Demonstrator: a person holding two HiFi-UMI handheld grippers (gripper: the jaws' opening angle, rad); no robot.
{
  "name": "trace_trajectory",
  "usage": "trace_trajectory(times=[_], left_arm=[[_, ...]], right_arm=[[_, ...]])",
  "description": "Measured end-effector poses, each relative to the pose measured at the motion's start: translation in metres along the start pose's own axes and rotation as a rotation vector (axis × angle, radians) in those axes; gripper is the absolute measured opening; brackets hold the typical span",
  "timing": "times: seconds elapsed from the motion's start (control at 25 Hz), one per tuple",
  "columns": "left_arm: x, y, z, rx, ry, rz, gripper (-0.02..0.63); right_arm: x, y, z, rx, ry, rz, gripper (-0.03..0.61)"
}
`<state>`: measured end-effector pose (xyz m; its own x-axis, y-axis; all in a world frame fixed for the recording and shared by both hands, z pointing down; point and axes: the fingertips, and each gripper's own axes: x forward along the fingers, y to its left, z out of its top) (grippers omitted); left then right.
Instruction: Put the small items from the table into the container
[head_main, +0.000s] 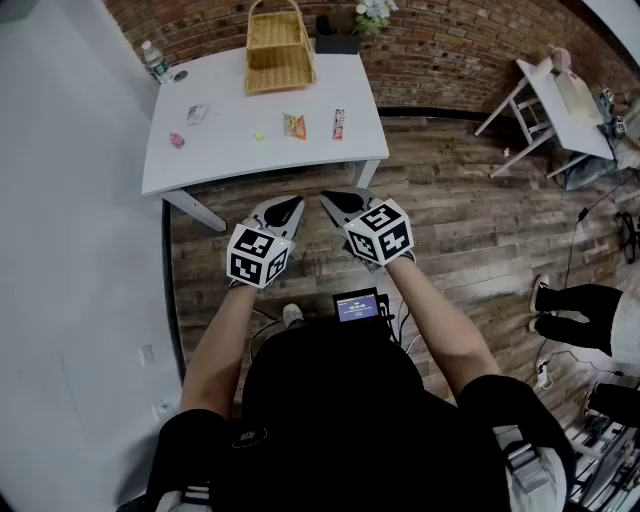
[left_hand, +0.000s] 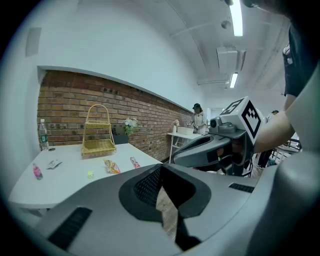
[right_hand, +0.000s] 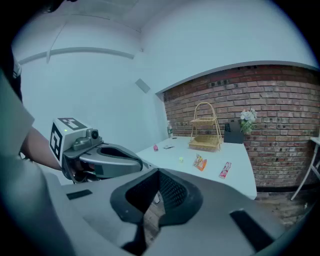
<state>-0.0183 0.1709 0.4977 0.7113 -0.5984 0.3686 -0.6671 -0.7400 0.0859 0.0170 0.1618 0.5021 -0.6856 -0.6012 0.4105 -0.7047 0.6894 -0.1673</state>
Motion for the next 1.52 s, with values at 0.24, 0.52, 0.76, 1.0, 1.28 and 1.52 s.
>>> trace_trajectory(times=[0.24, 0.52, 0.76, 1.0, 1.28, 1.52], left_arm=[[0.003, 0.004, -0.003, -0.004, -0.001, 0.016, 0.009], [0.006, 0.006, -0.005, -0.007, 0.004, 0.016, 0.009], [0.008, 0.006, -0.006, -0.008, 0.013, 0.015, 0.009], [0.011, 0.000, -0.006, 0.011, 0.010, 0.018, 0.009], [0.023, -0.011, -0.004, 0.026, 0.018, 0.038, 0.009], [0.035, -0.027, -0.002, 0.029, 0.019, 0.067, 0.009]], right_arm=[[0.002, -0.003, -0.002, 0.001, 0.004, 0.002, 0.014], [0.003, -0.006, -0.005, 0.006, 0.005, 0.006, 0.014], [0.002, -0.009, -0.005, 0.026, 0.004, 0.011, 0.014], [-0.004, -0.013, -0.010, 0.032, 0.004, 0.012, 0.014], [-0.020, -0.028, -0.022, 0.048, 0.002, 0.019, 0.014], [-0.036, -0.043, -0.036, 0.052, 0.013, 0.034, 0.014]])
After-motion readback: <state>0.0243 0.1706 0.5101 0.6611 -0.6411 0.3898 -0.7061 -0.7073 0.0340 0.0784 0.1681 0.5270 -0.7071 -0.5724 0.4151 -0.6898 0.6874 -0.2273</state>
